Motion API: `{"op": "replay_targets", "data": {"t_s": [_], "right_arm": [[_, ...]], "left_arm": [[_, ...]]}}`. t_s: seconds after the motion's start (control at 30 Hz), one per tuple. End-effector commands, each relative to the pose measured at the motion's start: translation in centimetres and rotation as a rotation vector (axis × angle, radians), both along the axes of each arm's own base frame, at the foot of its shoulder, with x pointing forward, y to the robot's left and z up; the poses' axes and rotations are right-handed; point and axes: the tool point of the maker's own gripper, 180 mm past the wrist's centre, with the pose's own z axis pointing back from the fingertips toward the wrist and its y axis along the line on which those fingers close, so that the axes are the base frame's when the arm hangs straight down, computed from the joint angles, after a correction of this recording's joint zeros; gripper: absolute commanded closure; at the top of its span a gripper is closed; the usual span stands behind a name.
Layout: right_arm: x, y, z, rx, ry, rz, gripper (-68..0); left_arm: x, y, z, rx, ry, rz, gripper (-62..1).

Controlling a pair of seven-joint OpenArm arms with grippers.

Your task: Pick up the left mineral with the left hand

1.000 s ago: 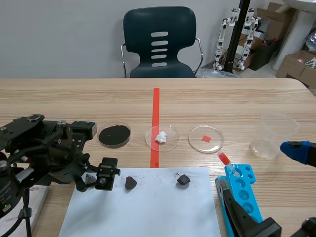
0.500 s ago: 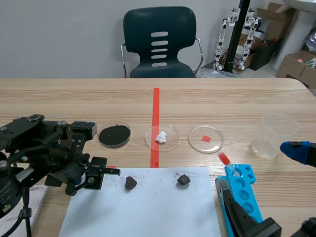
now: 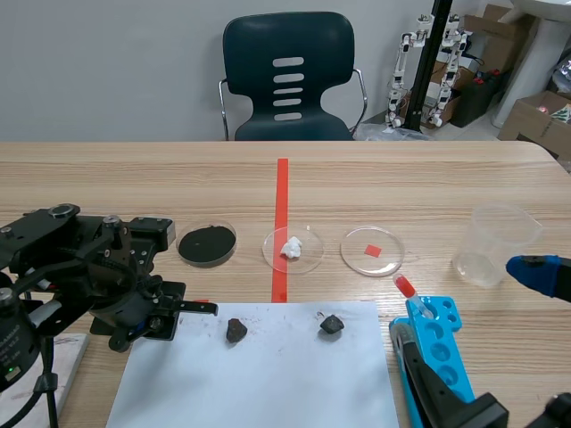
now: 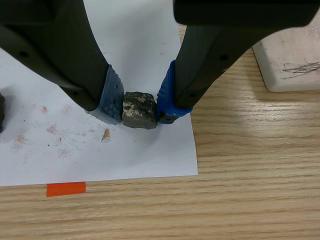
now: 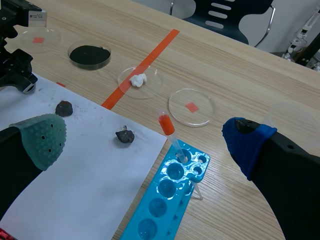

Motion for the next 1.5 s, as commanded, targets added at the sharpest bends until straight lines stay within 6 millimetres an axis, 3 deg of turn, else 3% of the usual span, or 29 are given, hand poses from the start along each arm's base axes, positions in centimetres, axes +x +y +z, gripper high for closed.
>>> {"op": "replay_targets", "data": {"t_s": [0.0, 0.3, 0.5, 0.7, 1.03, 1.27, 1.47], "right_arm": [[0.3, 0.1, 0.6, 0.009, -0.026, 0.006, -67.9], [0.3, 0.1, 0.6, 0.009, -0.026, 0.006, -67.9], [0.3, 0.1, 0.6, 0.009, -0.026, 0.006, -67.9], [0.3, 0.1, 0.6, 0.009, -0.026, 0.006, -67.9], [0.3, 0.1, 0.6, 0.009, -0.026, 0.006, -67.9], [0.3, 0.1, 0.6, 0.009, -0.026, 0.006, -67.9], [0.3, 0.1, 0.6, 0.009, -0.026, 0.006, -67.9]], "left_arm": [[0.7, -0.2, 0.6, -0.004, -0.027, 0.003, -6.6], [1.3, 0.5, 1.7, -0.018, -0.090, 0.006, -6.6], [2.5, 0.1, 5.4, -0.063, -0.312, -0.048, -6.6], [2.1, -1.0, 9.8, -0.103, -0.556, -0.131, -6.6], [-1.5, -3.1, 15.6, -0.221, -0.868, -0.349, -6.6], [-4.6, -3.5, 17.5, -0.262, -0.962, -0.491, -6.6], [-6.9, -2.8, 17.9, -0.283, -0.990, -0.553, -6.6]]}}
